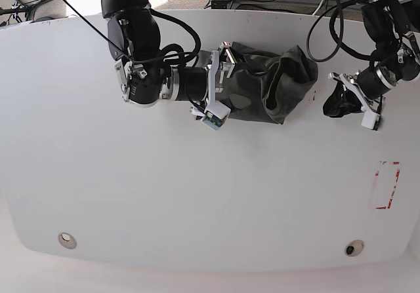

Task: Fold the T-shirt properly
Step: 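Press the folded bundle with the right gripper while the left gripper withdraws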

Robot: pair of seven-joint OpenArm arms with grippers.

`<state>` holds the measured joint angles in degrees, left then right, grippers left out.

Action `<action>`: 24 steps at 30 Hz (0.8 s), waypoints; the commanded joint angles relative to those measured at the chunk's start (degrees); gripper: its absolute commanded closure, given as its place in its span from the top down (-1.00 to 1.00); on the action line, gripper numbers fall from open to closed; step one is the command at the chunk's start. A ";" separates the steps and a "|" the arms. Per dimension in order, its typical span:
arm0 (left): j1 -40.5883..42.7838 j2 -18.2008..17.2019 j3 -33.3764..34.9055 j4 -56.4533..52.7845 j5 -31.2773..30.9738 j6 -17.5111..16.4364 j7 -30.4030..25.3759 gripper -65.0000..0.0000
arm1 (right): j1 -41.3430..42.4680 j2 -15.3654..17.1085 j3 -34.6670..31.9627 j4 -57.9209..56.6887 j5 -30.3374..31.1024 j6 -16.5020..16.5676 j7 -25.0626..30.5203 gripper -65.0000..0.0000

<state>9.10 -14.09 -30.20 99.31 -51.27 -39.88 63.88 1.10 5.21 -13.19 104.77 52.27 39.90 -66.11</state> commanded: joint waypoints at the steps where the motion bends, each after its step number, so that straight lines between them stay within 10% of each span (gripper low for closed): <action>1: 1.23 -3.45 -5.19 1.66 -2.32 -0.12 -0.89 -0.79 | 0.08 -0.33 -0.04 0.42 1.40 0.10 1.53 0.12; 7: 3.25 -7.50 -12.93 0.96 -2.14 -0.12 -0.89 -0.79 | 0.17 -1.56 -1.53 0.42 -4.31 0.10 1.53 -0.43; 24: 13.18 -9.69 -23.04 -0.45 -2.23 -0.12 -1.06 -0.79 | 8.43 -12.03 -12.08 -19.19 -18.38 0.10 10.59 -0.44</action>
<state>21.02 -22.41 -52.34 97.86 -52.75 -39.94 63.83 7.51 -4.78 -25.12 86.52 32.12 39.64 -59.09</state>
